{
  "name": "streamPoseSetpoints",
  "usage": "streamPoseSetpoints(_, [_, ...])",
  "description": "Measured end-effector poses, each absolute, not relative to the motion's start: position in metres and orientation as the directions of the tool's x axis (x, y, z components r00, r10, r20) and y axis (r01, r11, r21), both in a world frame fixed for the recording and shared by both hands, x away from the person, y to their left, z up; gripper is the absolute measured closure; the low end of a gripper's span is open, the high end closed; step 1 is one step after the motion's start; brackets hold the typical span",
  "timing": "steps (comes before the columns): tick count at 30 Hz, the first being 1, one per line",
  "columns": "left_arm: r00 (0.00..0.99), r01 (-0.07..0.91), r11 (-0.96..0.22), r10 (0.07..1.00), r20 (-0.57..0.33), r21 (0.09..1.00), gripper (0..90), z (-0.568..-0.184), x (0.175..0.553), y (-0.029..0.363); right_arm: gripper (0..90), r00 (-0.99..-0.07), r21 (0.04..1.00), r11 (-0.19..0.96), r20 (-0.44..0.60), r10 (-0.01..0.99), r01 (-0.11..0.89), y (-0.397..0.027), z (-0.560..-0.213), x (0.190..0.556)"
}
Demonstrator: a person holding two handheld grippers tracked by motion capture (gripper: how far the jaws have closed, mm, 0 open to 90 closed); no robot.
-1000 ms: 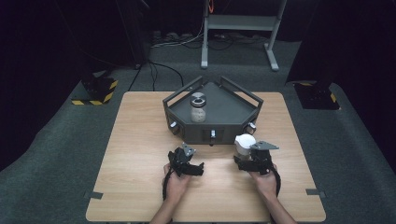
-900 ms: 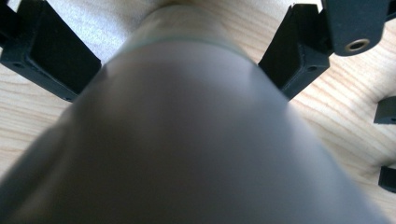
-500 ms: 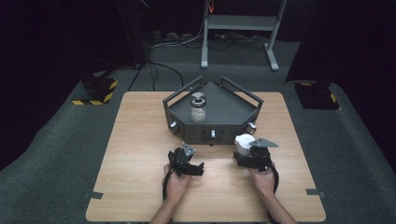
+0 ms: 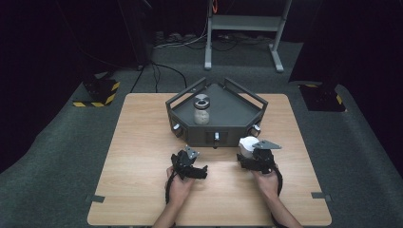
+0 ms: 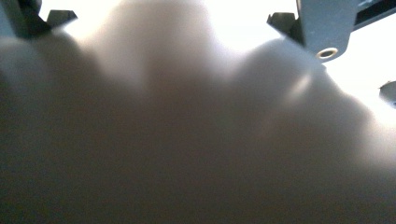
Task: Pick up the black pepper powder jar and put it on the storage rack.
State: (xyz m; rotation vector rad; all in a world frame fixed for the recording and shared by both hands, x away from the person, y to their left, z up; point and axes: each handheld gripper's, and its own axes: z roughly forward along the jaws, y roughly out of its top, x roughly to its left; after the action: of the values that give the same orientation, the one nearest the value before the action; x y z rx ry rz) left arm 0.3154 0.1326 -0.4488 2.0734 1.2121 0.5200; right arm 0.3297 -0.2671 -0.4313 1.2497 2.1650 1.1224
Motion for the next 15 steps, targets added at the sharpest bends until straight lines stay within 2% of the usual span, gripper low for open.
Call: streamPoseSetpoints(15, [0.489,0.605,-0.343,0.872,0.005,0.719,1.3,-0.4488,0.3154,0.1326,29.7,-0.520,0.808,0.288,0.027,0.853,0.514,-0.2636,-0.4329,0.3257])
